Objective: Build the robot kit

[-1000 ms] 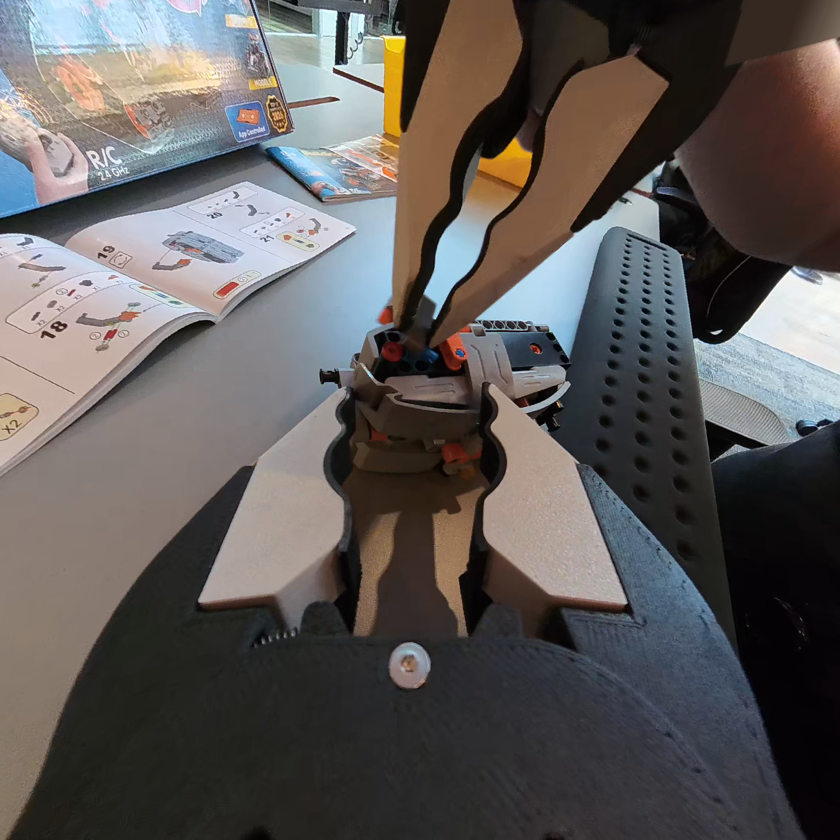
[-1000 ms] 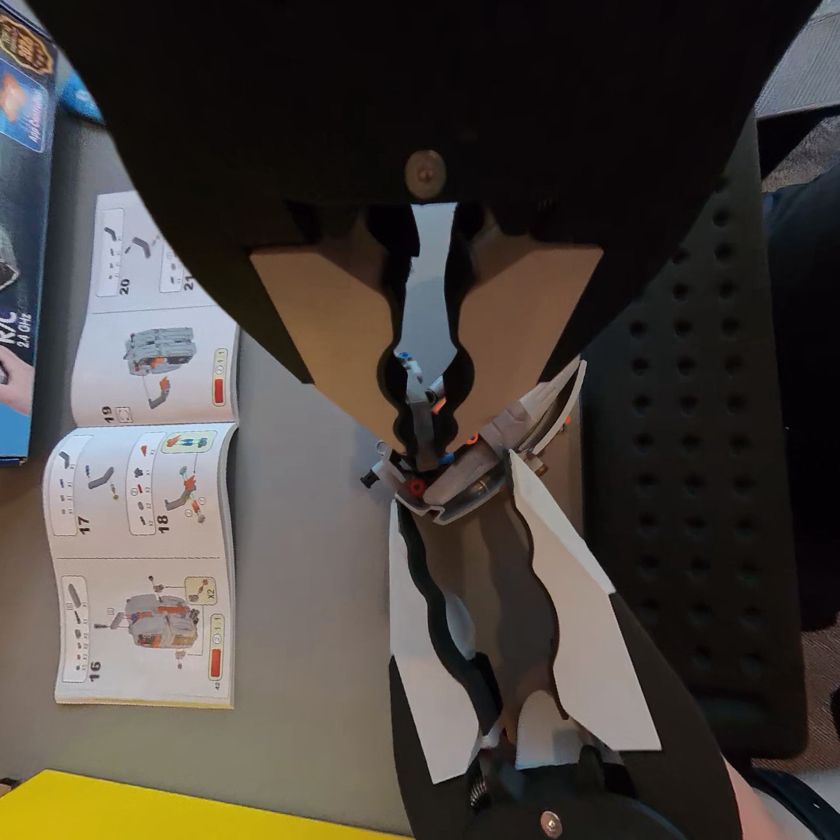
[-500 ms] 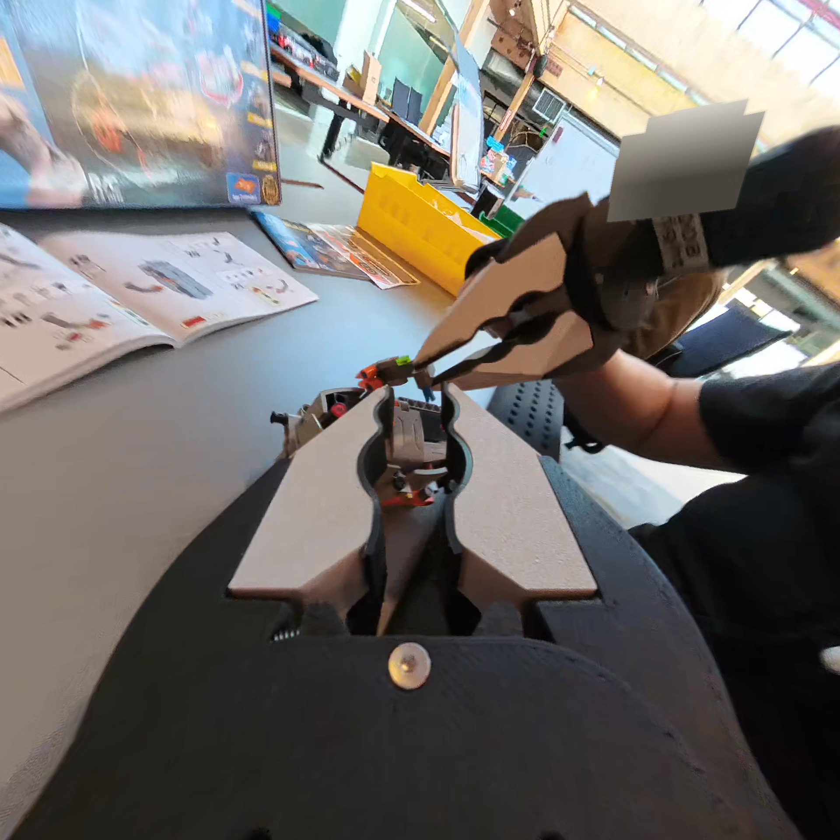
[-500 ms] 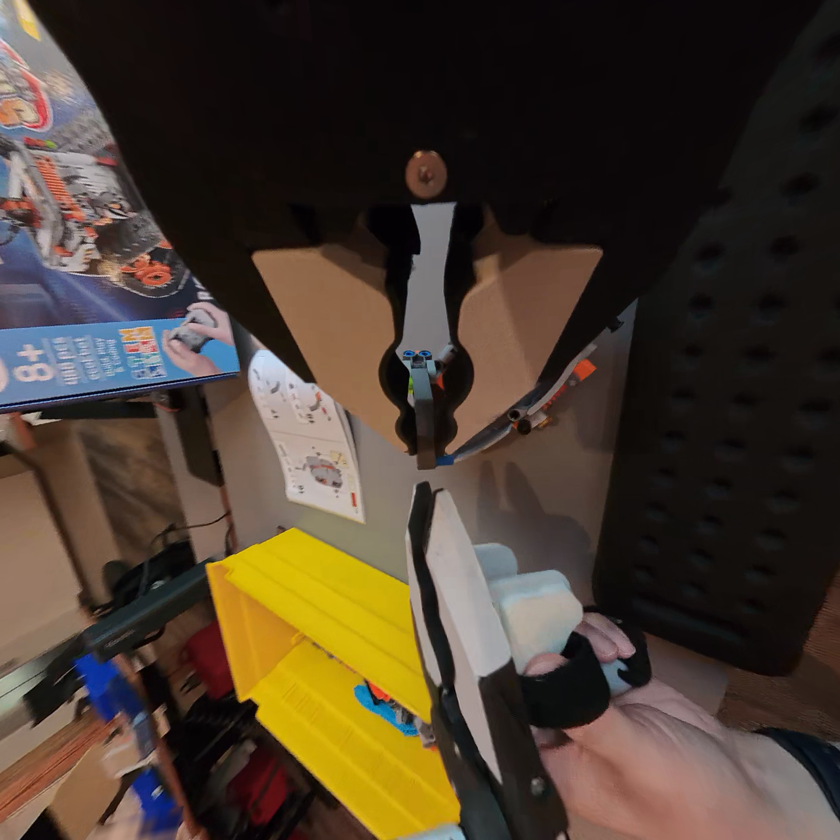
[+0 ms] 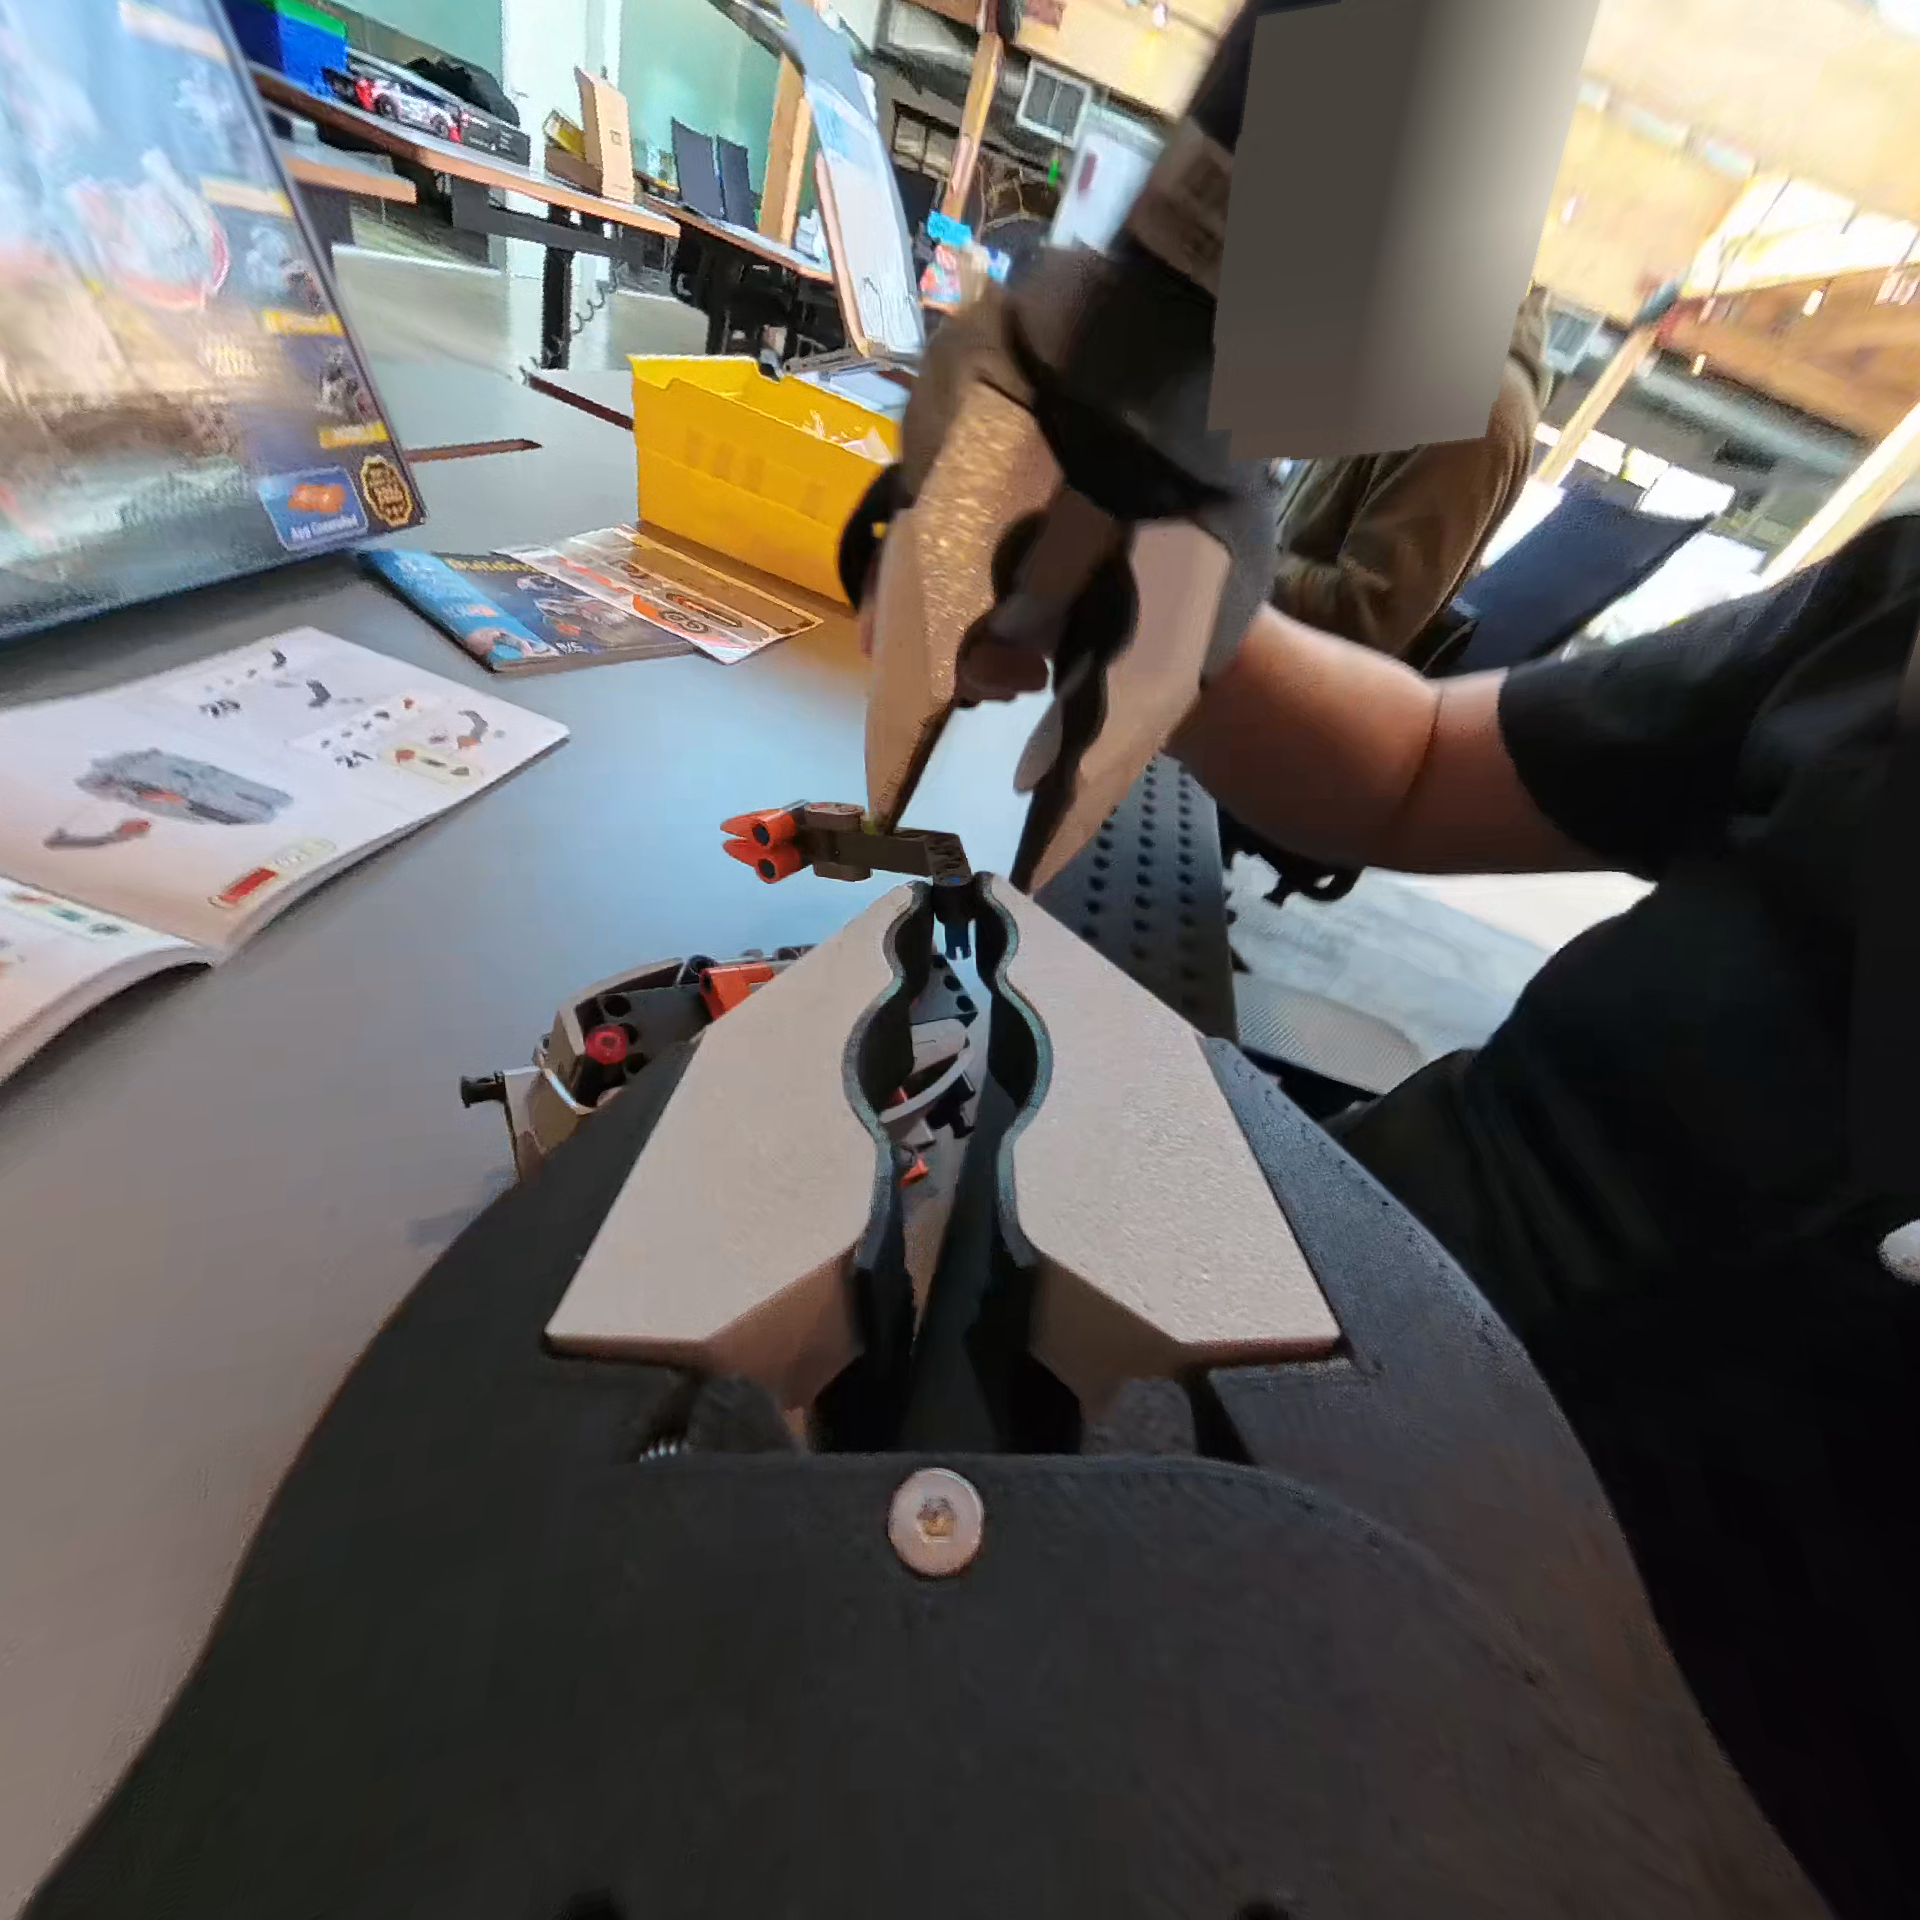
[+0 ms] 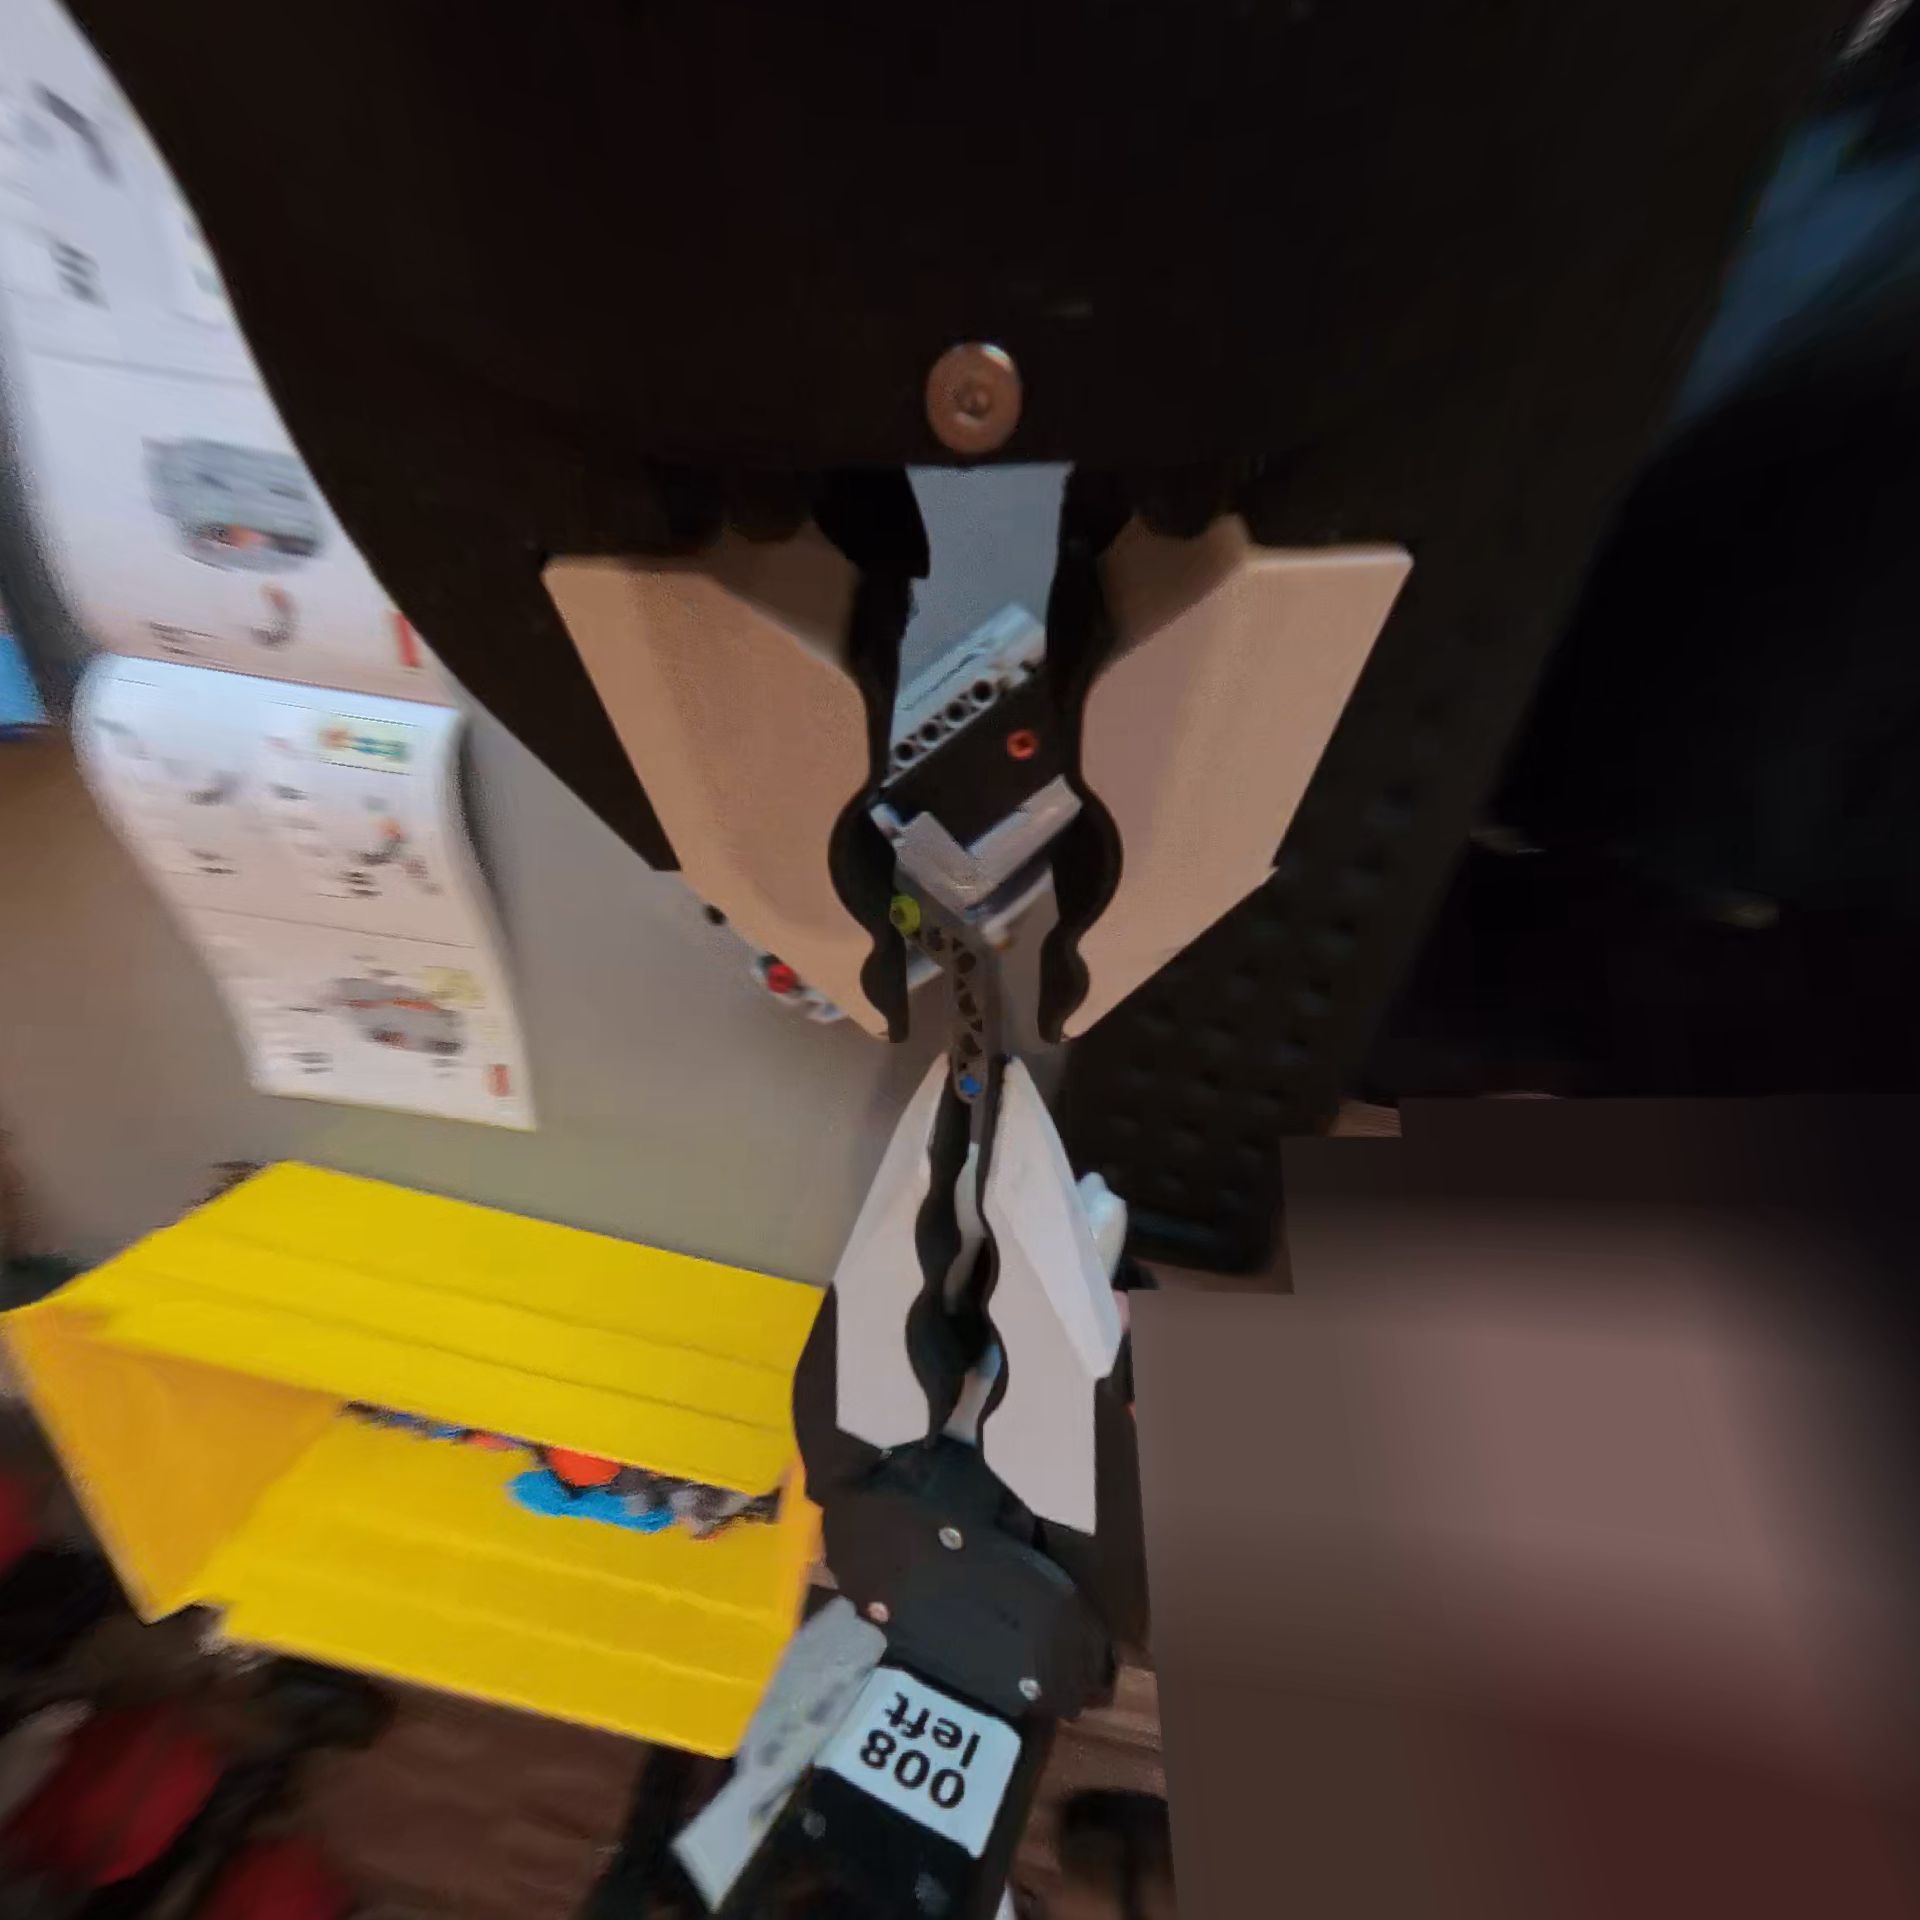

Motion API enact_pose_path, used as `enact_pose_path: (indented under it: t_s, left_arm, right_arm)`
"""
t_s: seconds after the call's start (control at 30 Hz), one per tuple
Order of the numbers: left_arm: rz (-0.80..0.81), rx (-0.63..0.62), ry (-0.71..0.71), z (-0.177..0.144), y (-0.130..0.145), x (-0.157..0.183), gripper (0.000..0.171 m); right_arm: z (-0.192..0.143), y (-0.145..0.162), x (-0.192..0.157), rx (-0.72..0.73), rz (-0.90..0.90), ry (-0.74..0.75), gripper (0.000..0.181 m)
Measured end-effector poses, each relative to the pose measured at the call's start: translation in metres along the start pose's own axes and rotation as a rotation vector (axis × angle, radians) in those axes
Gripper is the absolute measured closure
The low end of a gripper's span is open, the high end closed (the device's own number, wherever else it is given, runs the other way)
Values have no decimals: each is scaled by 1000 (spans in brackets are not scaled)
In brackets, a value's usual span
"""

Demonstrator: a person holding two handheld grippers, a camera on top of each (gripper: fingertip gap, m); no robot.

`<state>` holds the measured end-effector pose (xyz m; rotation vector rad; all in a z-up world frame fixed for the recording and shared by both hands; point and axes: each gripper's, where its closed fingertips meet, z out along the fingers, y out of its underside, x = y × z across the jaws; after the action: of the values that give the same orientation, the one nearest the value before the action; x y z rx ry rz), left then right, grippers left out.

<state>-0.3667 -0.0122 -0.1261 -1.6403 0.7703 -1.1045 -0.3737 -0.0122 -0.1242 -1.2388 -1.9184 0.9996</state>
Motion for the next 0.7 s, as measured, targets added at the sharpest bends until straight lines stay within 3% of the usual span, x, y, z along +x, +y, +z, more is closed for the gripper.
enact_pose_path:
  t_s: [0.07, 0.2, 0.27, 0.33, 0.4, 0.7]
  left_arm:
    - [96, -8, -33, -2, -2, 5, 166]
    - [196, -25, -55, -5, -5, 14, 167]
    - [208, -31, -52, -5, -4, 17, 166]
    - [217, -23, -60, -6, -5, 17, 166]
    - [214, -3, -51, -7, -7, 19, 166]
    - [259, 49, -81, -10, -12, 20, 166]
  right_arm:
    - [-5, -3, -4, -12, 66, -115, 159]
    - [-3, -12, -15, -29, 22, -199, 168]
    - [-1, -10, -16, -73, -17, -190, 181]
    - [0, -10, -16, -79, -40, -179, 179]
    - [0, -13, -13, -75, -45, -144, 159]
    - [2, -16, -13, -88, -43, -124, 173]
